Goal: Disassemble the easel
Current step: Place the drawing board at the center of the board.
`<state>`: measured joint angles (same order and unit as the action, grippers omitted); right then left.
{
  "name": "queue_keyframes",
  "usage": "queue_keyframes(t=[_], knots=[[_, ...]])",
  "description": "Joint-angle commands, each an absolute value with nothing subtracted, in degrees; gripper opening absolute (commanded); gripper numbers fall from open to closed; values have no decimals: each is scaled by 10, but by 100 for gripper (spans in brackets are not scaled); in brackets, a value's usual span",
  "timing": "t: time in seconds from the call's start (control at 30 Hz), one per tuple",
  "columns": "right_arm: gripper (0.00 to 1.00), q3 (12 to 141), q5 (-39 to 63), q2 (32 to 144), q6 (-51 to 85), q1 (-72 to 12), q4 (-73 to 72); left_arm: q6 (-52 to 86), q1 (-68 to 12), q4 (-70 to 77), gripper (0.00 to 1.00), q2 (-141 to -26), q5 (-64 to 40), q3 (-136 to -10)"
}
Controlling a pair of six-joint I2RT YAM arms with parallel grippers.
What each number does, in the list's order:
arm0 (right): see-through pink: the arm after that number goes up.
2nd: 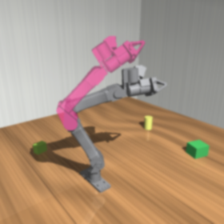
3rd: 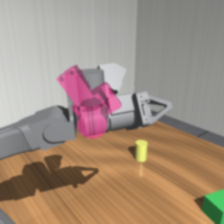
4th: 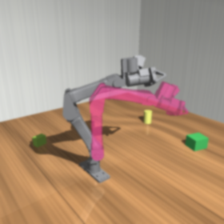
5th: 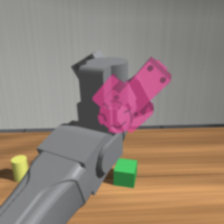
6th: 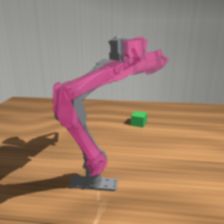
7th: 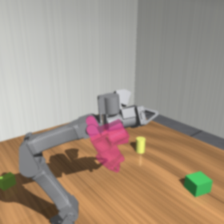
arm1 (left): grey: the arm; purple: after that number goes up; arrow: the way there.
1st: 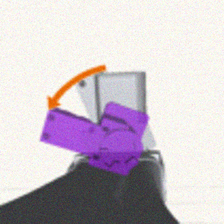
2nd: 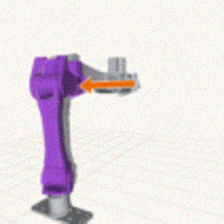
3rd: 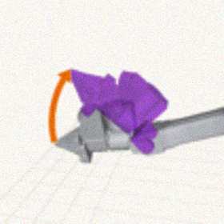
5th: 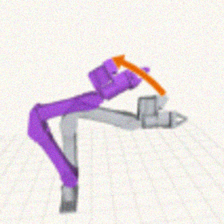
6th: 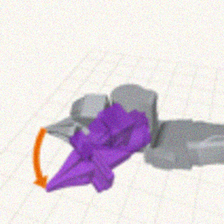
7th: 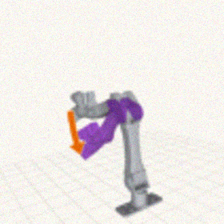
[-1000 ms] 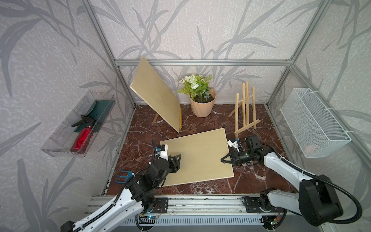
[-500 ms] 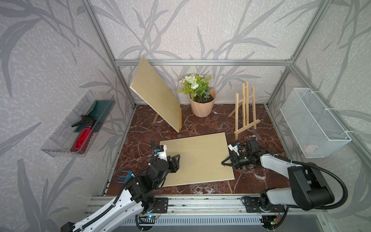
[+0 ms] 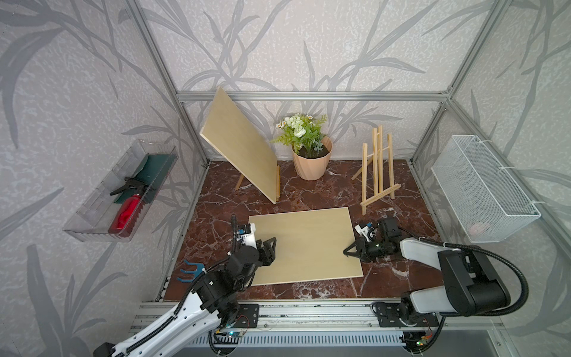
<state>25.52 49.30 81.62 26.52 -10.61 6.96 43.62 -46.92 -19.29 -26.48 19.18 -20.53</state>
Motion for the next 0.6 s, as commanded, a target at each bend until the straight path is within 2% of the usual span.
queue_keyframes(t=[0.0,0.1,0.3,0.47,0.57], knots=[[41,246,400,813,298,-99,128,445,-469,-199,62,-261,210,-201],[48,241,392,801,303,-99,130,444,-469,-200,68,-257,211,-200],[55,226,372,767,318,-98,138,446,-469,-200,69,-254,212,-199],[57,205,348,698,334,-98,158,444,-469,-195,73,-254,211,-197],[63,192,312,635,346,-98,186,443,-468,-189,77,-256,210,-193]])
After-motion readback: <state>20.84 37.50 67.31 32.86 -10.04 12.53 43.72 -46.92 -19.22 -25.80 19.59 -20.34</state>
